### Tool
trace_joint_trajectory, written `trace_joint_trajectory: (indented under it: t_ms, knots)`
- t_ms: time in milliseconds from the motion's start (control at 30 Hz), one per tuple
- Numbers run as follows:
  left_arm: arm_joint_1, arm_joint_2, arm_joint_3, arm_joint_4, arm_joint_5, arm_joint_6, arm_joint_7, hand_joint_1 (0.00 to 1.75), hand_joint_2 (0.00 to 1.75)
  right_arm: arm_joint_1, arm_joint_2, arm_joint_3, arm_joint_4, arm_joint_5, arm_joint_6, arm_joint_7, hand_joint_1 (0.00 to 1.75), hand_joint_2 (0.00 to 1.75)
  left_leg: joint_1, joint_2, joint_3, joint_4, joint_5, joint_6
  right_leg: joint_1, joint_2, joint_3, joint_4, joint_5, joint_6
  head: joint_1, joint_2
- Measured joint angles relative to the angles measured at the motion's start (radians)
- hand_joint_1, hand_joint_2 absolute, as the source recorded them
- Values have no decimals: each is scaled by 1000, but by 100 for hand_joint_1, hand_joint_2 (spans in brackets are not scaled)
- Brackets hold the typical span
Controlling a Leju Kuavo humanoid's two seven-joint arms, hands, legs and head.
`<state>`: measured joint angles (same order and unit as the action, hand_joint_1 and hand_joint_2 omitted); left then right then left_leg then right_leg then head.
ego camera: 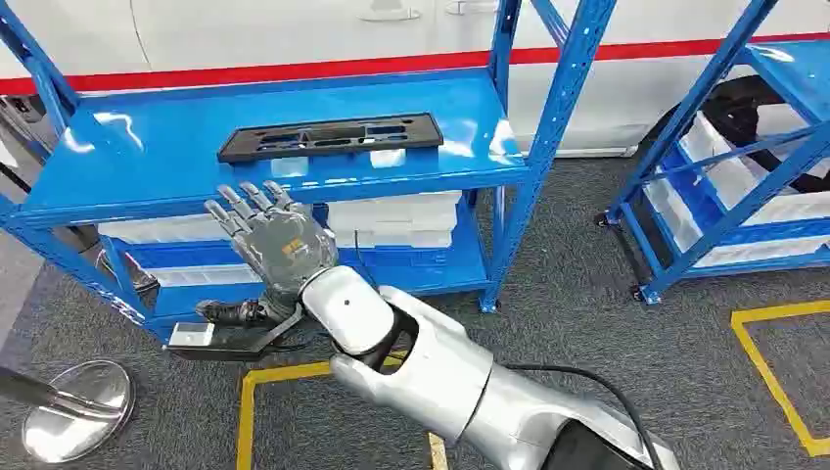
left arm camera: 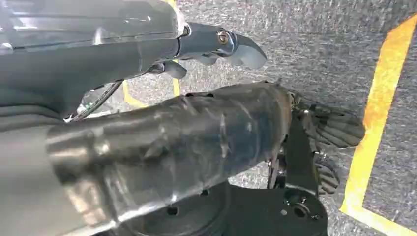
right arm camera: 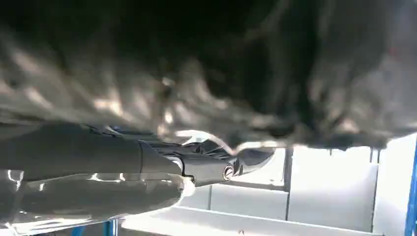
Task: Take the parts from the cabinet and place them on the table.
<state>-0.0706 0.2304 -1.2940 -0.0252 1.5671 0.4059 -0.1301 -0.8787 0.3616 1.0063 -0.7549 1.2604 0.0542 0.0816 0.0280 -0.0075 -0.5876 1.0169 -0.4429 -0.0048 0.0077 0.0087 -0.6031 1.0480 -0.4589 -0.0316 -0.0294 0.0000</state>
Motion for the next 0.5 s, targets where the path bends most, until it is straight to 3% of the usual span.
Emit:
trace_joint_trajectory:
  t_ms: [67, 133, 167, 200, 233, 300, 333, 367, 467, 500]
  knots:
    - [-1, 0, 0, 0, 0, -5, -5, 0, 0, -3, 0, 0, 1, 1, 0, 0, 0, 0, -2, 3, -2, 0, 0, 13, -3, -3, -38, 86, -60, 10, 1, 0]
    - [-1, 0, 0, 0, 0, -12, -13, 0, 0, -1, -1, 1, 3, 0, 0, 4, 0, 0, -3, 6, -4, 0, 0, 16, -5, -3, -114, 246, -131, 16, 1, 0]
    - [-1, 0, 0, 0, 0, -14, -17, 0, 0, 0, -2, 1, 6, 0, 0, 9, 0, 0, -3, 6, -5, 0, 0, 16, -6, -3, -142, 298, -140, 16, 1, 0]
    - [-1, -1, 0, 0, 0, -14, -18, 0, 0, 1, -3, 1, 9, 1, -2, 10, 0, 0, -3, 6, -5, 0, -1, 16, -6, -3, -146, 300, -125, 15, 1, 0]
    - [-1, -2, 0, 0, 0, -14, -19, 0, 0, 1, -3, 1, 12, 2, -3, 11, 0, 0, -4, 6, -4, 0, -1, 15, -5, -3, -129, 258, -90, 11, 1, 0]
    - [-2, -9, -1, 0, 1, -8, -21, 0, 0, -1, -3, 0, 17, 6, -8, 13, 0, 0, -4, 5, 2, 0, -3, 13, -1, -3, -40, 73, 8, -4, 1, 0]
    - [-3, -17, -1, 0, 1, -4, -24, 0, 0, -2, -3, 0, 20, 11, -11, 14, 0, 0, -3, 5, 0, -1, -4, 12, 3, -4, -13, 7, 18, -13, 1, 0]
    - [-5, -21, -2, 0, 1, -2, -24, 0, 0, -4, -2, 0, 24, 14, -15, 17, 0, 0, -10, 4, -3, 2, -5, 7, 10, -4, -7, -8, 13, -16, 1, 0]
    - [-7, -26, -2, 0, 1, 5, -28, 0, 0, -5, -3, -3, 39, 21, -21, 22, 0, 0, -5, 6, 0, -10, -2, -10, 13, -1, -9, -13, 12, -23, 0, 0]
    - [-9, -26, -3, 0, 1, 6, -29, 0, 0, -6, -1, -6, 40, 23, -24, 22, 0, 0, -10, 7, 4, -12, -6, -17, 0, 0, 6, -34, 19, -30, 0, 0]
